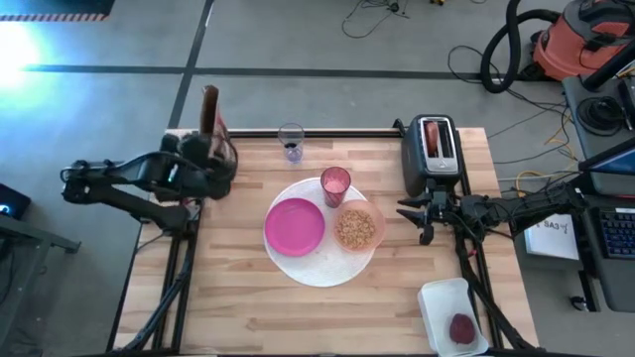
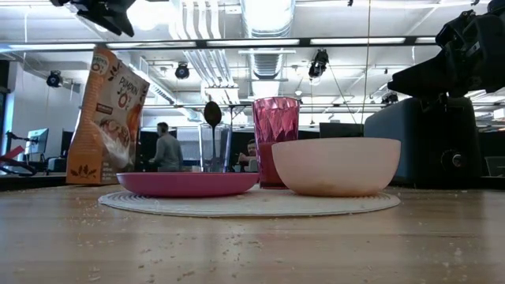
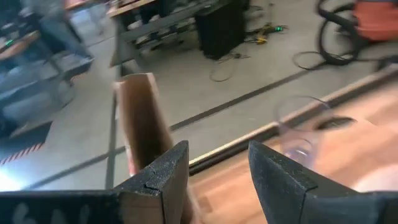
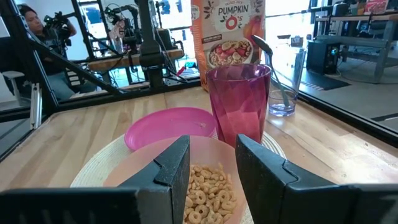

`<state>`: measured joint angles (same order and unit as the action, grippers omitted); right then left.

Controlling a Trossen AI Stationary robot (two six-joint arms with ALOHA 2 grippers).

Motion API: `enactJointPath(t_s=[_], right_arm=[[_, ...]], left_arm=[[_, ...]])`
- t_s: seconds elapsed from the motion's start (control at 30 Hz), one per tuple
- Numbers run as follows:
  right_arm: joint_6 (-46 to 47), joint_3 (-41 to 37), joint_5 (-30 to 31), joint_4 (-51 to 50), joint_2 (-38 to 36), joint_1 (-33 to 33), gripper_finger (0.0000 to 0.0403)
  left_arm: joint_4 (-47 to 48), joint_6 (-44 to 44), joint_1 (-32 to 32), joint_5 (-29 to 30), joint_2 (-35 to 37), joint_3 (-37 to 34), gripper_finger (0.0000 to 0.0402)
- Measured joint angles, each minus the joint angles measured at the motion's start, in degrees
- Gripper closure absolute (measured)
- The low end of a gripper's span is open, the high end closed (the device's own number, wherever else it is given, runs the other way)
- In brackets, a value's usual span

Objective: Arrange a breakfast setting
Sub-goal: Put the toasted bagel on the pink plate from the toaster

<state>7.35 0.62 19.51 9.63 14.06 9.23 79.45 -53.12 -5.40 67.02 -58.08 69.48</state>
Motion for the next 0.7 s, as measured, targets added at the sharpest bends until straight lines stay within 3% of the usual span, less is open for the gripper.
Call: enactJointPath(t_s=[0.17,0.4,0.7], right_arm=[[0.0,0.0,0.0,0.0,0.0,0.0,0.0284],[0.1,0.0,0.0,0.0,0.0,0.0,0.0284],[0.1,0.0,0.0,0.0,0.0,0.0,0.0284]], left_arm=[[-2.4,-3.1,-10.1,2.8,-0.6,-4.5,0.0251],[-12.6,-2.6,-24.6,6.6,-2.3,-12.1,0.0251],[-16.8,-4.6,-32.2,10.1,-6.1,-14.4,0.0251]])
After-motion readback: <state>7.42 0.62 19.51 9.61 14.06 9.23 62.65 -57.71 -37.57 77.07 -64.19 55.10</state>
